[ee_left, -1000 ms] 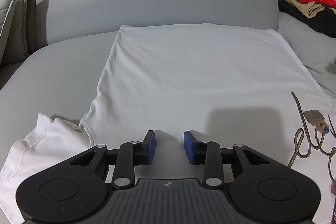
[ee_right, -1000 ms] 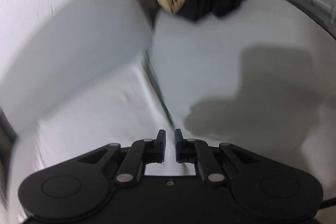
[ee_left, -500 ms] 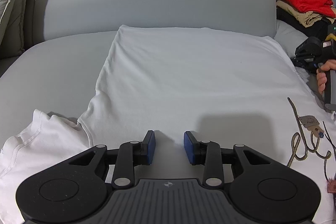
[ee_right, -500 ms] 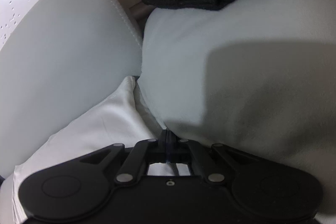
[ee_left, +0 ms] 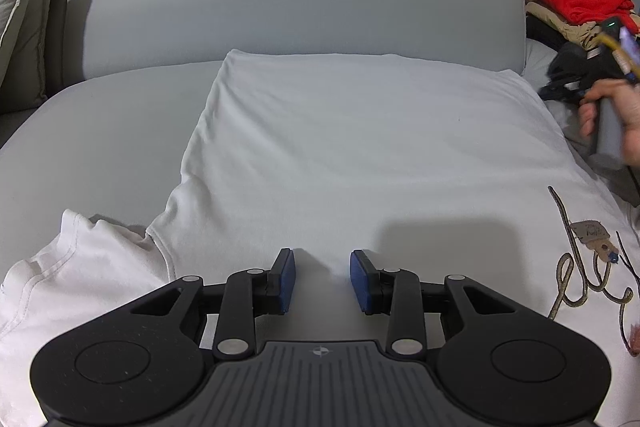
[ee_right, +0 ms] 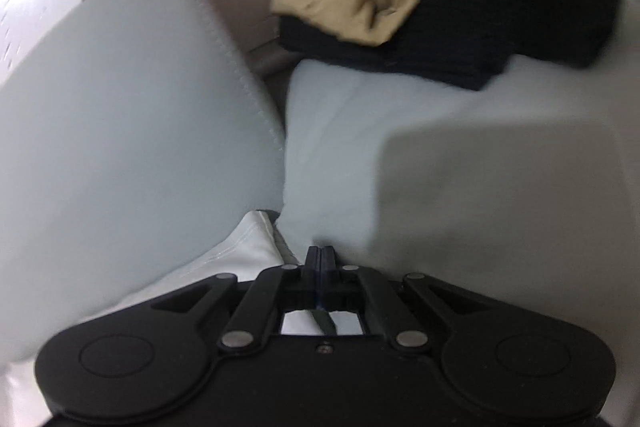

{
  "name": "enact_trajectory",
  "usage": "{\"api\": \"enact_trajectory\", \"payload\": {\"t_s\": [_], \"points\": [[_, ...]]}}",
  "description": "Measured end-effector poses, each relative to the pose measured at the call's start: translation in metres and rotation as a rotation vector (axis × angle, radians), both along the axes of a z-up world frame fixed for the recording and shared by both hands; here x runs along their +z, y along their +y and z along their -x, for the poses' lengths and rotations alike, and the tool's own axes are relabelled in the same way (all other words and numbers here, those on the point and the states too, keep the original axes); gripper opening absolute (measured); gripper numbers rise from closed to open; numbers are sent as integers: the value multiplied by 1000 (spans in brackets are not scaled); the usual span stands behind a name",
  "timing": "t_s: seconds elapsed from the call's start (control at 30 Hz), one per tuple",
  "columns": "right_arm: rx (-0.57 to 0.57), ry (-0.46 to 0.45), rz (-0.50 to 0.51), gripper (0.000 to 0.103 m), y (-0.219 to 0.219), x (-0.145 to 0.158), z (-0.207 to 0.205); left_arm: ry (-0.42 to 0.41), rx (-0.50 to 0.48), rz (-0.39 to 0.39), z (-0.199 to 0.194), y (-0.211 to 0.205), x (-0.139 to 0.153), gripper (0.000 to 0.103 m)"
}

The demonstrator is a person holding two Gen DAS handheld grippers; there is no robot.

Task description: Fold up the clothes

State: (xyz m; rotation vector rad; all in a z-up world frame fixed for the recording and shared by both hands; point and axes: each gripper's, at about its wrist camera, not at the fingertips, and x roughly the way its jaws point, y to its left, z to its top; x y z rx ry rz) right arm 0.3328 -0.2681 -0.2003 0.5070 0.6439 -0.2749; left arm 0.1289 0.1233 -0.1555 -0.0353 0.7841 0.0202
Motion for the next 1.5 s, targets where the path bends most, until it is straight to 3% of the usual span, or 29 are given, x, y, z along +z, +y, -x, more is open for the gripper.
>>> {"api": "enact_trajectory", "payload": {"t_s": [0.17,0.3,0.4,0.5,0.57,0.7,0.77,0.87,1.0,1.1,1.2,1.3,1.43,1.5], "points": [[70,-84,-67,4,-9,68,84,15,8,-47,7,-4,11,34],[168,-156,-91,6,-19,137,180,-7,30,-52,46,-2,50,33],[233,-206,-87,8,-20,182,211,-63,39,-92,90,5,89,33],[285,-259,-90,16,-27,225,251,-103,79,-106,129,17,123,33],[285,-267,-98,21,-33,233,275,-116,114,-103,149,26,137,33],[290,-181,-126,31,-40,206,295,-67,156,-148,161,24,132,33],[299,-63,-133,35,-30,183,302,-5,144,-160,155,14,115,32],[371,98,-119,35,-2,128,284,19,91,-168,139,-6,88,33],[515,190,-27,34,53,77,255,21,36,-283,107,-35,53,33],[565,264,83,34,88,48,241,113,32,-314,104,-43,35,33],[607,258,221,34,103,52,266,174,-7,-350,122,-48,28,33],[658,289,227,34,91,59,297,162,-62,-359,162,-43,37,32],[664,298,215,34,75,66,327,136,-40,-216,194,-27,63,35],[658,237,191,34,73,77,335,95,-20,-136,195,-24,77,37]]}}
